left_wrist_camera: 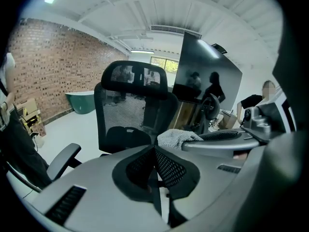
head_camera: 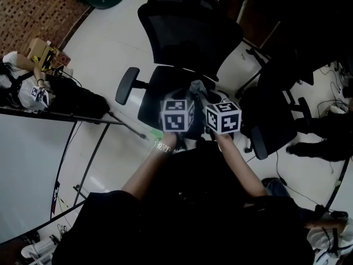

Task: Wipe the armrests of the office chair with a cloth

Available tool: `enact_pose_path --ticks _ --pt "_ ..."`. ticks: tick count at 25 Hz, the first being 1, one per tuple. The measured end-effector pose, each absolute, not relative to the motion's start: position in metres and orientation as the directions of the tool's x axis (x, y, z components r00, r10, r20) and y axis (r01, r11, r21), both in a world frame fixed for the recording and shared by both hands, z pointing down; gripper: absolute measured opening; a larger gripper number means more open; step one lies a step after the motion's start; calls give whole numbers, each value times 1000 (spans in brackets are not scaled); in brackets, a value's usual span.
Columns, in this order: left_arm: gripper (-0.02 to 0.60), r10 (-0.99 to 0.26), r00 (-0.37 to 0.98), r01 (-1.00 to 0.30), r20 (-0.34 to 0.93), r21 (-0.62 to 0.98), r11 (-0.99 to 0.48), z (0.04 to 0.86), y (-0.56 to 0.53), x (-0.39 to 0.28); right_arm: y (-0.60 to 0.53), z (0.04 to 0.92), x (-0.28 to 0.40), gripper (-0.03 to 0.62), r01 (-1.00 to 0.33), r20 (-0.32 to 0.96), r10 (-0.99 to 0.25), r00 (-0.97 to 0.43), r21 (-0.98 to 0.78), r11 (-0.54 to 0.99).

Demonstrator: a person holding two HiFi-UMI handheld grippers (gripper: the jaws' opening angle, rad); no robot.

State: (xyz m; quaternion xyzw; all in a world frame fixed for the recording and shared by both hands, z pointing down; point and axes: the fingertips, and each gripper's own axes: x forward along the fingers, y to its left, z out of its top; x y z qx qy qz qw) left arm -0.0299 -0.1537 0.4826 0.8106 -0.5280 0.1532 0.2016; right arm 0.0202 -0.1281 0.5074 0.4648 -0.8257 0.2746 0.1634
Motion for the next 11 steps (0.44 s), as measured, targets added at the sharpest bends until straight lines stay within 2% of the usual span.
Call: enact_pose_path --ticks 11 --pt "6 -773 426 -904 470 179 -389 485 -150 -23 -123 506 22 38 -849 520 -671 -529 -330 413"
